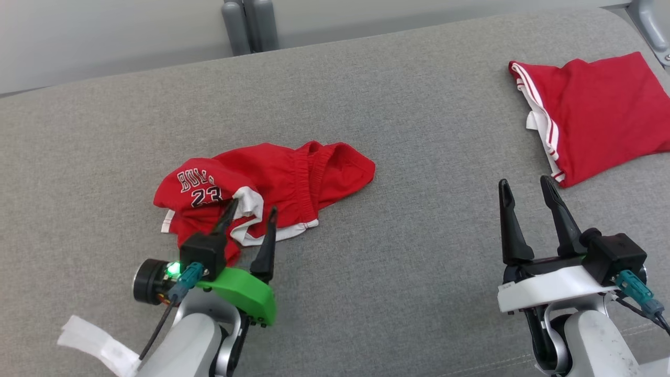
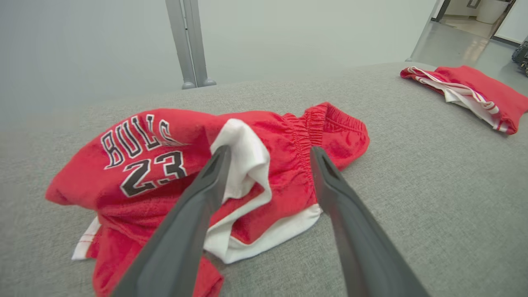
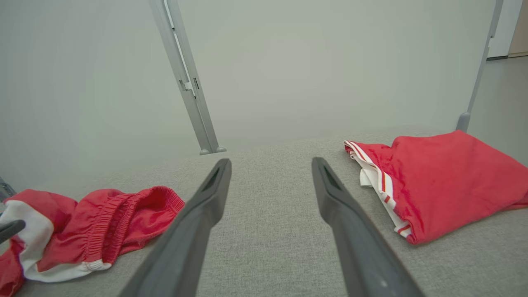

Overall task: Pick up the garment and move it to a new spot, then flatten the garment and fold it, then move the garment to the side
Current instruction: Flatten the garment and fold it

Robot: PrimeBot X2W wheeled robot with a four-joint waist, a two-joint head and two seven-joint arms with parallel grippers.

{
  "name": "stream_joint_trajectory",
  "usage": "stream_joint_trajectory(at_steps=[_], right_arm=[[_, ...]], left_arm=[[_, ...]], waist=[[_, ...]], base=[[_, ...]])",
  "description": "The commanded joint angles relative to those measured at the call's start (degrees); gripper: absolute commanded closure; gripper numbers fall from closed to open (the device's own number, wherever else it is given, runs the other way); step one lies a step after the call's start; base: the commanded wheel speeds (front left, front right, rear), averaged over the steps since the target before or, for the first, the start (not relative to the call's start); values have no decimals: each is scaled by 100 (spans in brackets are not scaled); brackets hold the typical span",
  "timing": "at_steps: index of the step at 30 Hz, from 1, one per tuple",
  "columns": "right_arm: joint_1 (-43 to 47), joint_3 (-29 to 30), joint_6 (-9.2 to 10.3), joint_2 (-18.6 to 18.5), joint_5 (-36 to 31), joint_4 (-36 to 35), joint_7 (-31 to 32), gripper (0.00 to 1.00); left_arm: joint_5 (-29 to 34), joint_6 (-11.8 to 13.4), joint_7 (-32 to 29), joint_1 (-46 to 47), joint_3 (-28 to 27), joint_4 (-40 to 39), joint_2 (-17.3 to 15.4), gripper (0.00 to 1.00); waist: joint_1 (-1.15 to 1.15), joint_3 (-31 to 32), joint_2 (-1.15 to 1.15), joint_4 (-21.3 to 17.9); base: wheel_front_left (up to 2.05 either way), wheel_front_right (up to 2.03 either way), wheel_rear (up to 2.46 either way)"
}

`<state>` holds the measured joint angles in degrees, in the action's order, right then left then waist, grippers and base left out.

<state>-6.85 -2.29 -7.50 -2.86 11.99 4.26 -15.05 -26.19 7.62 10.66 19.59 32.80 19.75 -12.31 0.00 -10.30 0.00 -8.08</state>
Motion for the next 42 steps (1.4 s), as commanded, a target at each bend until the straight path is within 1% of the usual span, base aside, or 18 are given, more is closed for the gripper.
stream_joint_trajectory(at_steps=[1, 7, 11, 16, 22, 28, 29, 31, 32, 33, 35, 36, 37, 42], right_arm=[[21, 6, 2, -7, -6, -1, -16, 0], [19, -32, 2, -7, -5, -25, -16, 0], [-6, -15, 2, -7, -21, -19, -16, 0], [-55, -40, 2, -7, -32, -19, -16, 0], [-78, -47, 2, -7, -56, -5, -16, 0], [-56, -39, 2, -7, -56, -1, -16, 0], [-49, -42, 2, -7, -55, 4, -16, 0], [-33, -40, 2, -7, -54, 10, -16, 0], [-23, -38, 2, -7, -52, 12, -16, 0], [-10, -40, 2, -7, -48, 14, -16, 0], [4, -54, 2, -6, -46, 17, -16, 0], [11, -67, 2, -7, -49, 21, -16, 0], [11, -71, 2, -7, -49, 21, -16, 0], [29, -76, 2, -7, -58, 20, -16, 0]], left_arm=[[-74, 62, 15, -112, -66, -98, -95, 0], [-228, 224, -121, -476, -229, -482, -295, 0], [-395, 278, -277, -653, -307, -535, -380, 0], [-460, 314, -266, -505, -430, -234, -419, 0], [-440, 215, -267, -200, -393, 280, -354, 0], [-336, 185, -181, 46, -317, 735, -307, 0], [-358, 151, -150, 107, -278, 836, -266, 0], [-341, 139, -115, 162, -242, 921, -227, 5], [-341, 138, -93, 184, -237, 948, -207, 7], [-335, 142, -69, 210, -234, 992, -201, 15], [-334, 117, -48, 266, -224, 1084, -185, 51], [-347, 100, -24, 327, -217, 1173, -156, 80], [-349, 90, -10, 347, -212, 1209, -147, 100], [-361, 37, 33, 449, -181, 1398, -135, 100]], waist=[[0, 3, 0, 28], [0, -18, 0, 22], [0, -51, 0, -7], [0, -89, 0, -70], [0, -132, 0, -175], [0, -131, 0, -264], [0, -123, 0, -281], [0, -108, 0, -289], [0, -100, 0, -289], [0, -90, 0, -289], [0, -73, 0, -288], [0, -57, 0, -286], [0, -53, 0, -286], [0, -33, 0, -274]], base=[[0, 0, 0], [0, 0, 0], [0, 0, 0], [0, 0, 0], [0, 0, 0], [0, 0, 0], [0, 0, 0], [0, 0, 0], [0, 0, 0], [0, 0, 0], [0, 0, 0], [0, 0, 0], [0, 0, 0], [0, 0, 0]])
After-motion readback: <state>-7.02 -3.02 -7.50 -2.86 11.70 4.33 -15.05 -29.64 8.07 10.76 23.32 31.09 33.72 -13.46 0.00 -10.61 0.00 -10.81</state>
